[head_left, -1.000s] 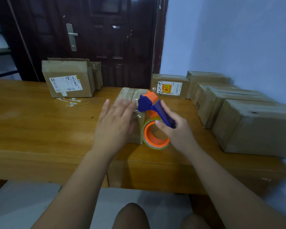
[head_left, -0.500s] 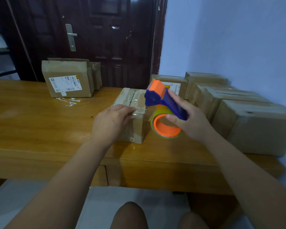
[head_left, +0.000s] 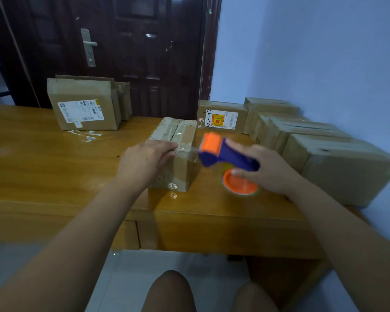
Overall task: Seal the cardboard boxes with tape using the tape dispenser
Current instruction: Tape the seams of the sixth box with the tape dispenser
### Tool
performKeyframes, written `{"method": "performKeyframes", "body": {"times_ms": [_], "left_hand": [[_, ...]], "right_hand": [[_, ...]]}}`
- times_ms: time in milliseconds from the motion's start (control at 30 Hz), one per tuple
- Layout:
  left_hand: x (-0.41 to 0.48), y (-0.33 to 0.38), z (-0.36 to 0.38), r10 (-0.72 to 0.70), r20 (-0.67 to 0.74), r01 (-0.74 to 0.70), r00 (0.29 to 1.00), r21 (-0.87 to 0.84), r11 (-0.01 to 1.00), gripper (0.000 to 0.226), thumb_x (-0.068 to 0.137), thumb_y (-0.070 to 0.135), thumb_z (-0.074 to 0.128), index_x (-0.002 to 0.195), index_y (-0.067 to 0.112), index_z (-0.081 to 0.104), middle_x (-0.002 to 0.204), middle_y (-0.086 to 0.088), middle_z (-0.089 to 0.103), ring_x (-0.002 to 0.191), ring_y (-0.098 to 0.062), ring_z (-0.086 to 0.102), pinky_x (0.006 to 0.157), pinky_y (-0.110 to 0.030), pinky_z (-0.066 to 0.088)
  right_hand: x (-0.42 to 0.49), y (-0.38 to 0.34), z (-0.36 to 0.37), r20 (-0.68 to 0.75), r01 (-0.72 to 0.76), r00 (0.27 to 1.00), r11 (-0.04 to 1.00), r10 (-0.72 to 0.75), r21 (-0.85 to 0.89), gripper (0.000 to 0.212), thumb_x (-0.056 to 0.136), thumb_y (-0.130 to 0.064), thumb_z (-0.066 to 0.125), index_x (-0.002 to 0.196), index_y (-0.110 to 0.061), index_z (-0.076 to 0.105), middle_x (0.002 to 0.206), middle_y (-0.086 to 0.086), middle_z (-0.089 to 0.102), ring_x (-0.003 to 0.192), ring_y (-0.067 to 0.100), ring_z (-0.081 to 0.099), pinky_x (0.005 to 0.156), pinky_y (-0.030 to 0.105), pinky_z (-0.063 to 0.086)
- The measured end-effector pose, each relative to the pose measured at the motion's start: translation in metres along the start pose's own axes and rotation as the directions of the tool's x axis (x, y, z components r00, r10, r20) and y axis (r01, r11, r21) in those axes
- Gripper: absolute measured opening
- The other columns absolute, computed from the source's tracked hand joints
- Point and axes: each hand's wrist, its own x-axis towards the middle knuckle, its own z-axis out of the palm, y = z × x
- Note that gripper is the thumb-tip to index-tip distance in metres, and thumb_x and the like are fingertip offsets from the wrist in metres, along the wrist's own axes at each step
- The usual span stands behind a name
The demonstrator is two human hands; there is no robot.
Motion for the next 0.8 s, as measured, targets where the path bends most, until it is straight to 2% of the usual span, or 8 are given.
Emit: {"method": "performKeyframes", "body": {"times_ms": [33, 100, 233, 300, 400, 533, 600, 800], "left_hand": [[0.000, 0.000, 0.000, -0.002, 0.004, 0.002, 1.000, 0.000, 1.000, 0.034, 0.097, 0.037, 0.044, 0.125, 0.028, 0.059, 0.120, 0.000, 0.065, 0.106, -0.023, 0.061, 0.072, -0.037, 0.051], [-0.001, 0.000, -0.001, 0.004, 0.006, -0.005, 1.000, 0.002, 1.000, 0.034, 0.097, 0.037, 0.044, 0.126, 0.028, 0.059, 0.121, 0.000, 0.064, 0.108, -0.024, 0.061, 0.072, -0.037, 0.051], [0.000, -0.001, -0.001, 0.024, 0.010, -0.024, 1.000, -0.012, 1.000, 0.032, 0.096, 0.034, 0.046, 0.125, 0.027, 0.061, 0.120, -0.002, 0.065, 0.106, -0.025, 0.062, 0.072, -0.037, 0.050], [0.000, -0.002, -0.001, 0.039, -0.001, -0.039, 0.999, -0.025, 0.999, 0.031, 0.096, 0.033, 0.048, 0.122, 0.026, 0.062, 0.118, -0.002, 0.067, 0.103, -0.026, 0.064, 0.070, -0.037, 0.051], [-0.001, -0.003, -0.001, 0.043, -0.002, -0.043, 0.999, -0.030, 0.999, 0.031, 0.096, 0.034, 0.048, 0.122, 0.026, 0.063, 0.117, -0.001, 0.067, 0.103, -0.025, 0.064, 0.070, -0.037, 0.051], [0.000, 0.001, -0.003, 0.024, -0.009, -0.025, 1.000, -0.031, 0.999, 0.032, 0.097, 0.034, 0.046, 0.126, 0.027, 0.060, 0.122, 0.002, 0.064, 0.109, -0.021, 0.061, 0.075, -0.033, 0.047], [0.001, 0.002, -0.004, 0.017, 0.009, -0.017, 1.000, -0.024, 1.000, 0.033, 0.098, 0.033, 0.044, 0.128, 0.028, 0.058, 0.126, 0.003, 0.062, 0.112, -0.020, 0.059, 0.077, -0.032, 0.046], [0.000, 0.003, -0.004, 0.013, 0.013, -0.013, 1.000, -0.016, 1.000, 0.034, 0.099, 0.032, 0.043, 0.128, 0.027, 0.058, 0.128, 0.001, 0.061, 0.115, -0.022, 0.057, 0.077, -0.034, 0.047]], "right_hand": [[-0.002, 0.004, 0.002, 0.055, -0.008, 0.998, 0.998, 0.011, -0.061, 0.069, 0.082, -0.054, 0.058, 0.133, -0.064, 0.013, 0.091, -0.008, 0.047, 0.077, 0.012, 0.047, 0.068, 0.019, 0.034], [-0.006, 0.007, -0.001, 0.062, -0.028, 0.998, 1.000, 0.028, -0.001, 0.068, 0.084, -0.050, 0.061, 0.132, -0.066, 0.016, 0.095, -0.005, 0.049, 0.080, 0.014, 0.049, 0.072, 0.022, 0.038], [-0.010, 0.003, -0.016, 0.016, -0.050, 0.999, 0.968, 0.047, 0.246, 0.059, 0.078, -0.053, 0.059, 0.127, -0.069, 0.031, 0.126, -0.012, 0.056, 0.106, 0.012, 0.057, 0.095, 0.030, 0.044], [-0.010, 0.002, -0.016, 0.012, -0.042, 0.999, 0.951, 0.040, 0.308, 0.057, 0.077, -0.052, 0.059, 0.127, -0.065, 0.035, 0.131, -0.017, 0.055, 0.113, 0.006, 0.055, 0.098, 0.027, 0.043], [-0.013, 0.000, -0.010, 0.020, -0.061, 0.998, 0.938, 0.057, 0.341, 0.057, 0.076, -0.050, 0.059, 0.126, -0.063, 0.037, 0.128, -0.027, 0.051, 0.112, -0.006, 0.052, 0.089, 0.017, 0.039], [-0.010, -0.003, -0.011, 0.067, -0.071, 0.995, 0.997, 0.069, 0.029, 0.064, 0.082, -0.049, 0.063, 0.129, -0.067, 0.024, 0.104, -0.003, 0.055, 0.089, 0.012, 0.053, 0.079, 0.025, 0.043], [-0.001, -0.012, -0.020, 0.143, -0.059, 0.987, 0.991, 0.076, -0.122, 0.065, 0.087, -0.044, 0.062, 0.133, -0.063, 0.019, 0.091, -0.007, 0.047, 0.079, 0.008, 0.047, 0.070, 0.020, 0.035], [0.028, -0.043, -0.045, 0.314, 0.059, 0.947, 0.930, 0.062, -0.362, 0.061, 0.093, -0.041, 0.057, 0.144, -0.049, 0.025, 0.117, -0.010, 0.053, 0.093, 0.010, 0.046, 0.078, 0.023, 0.031]]}}
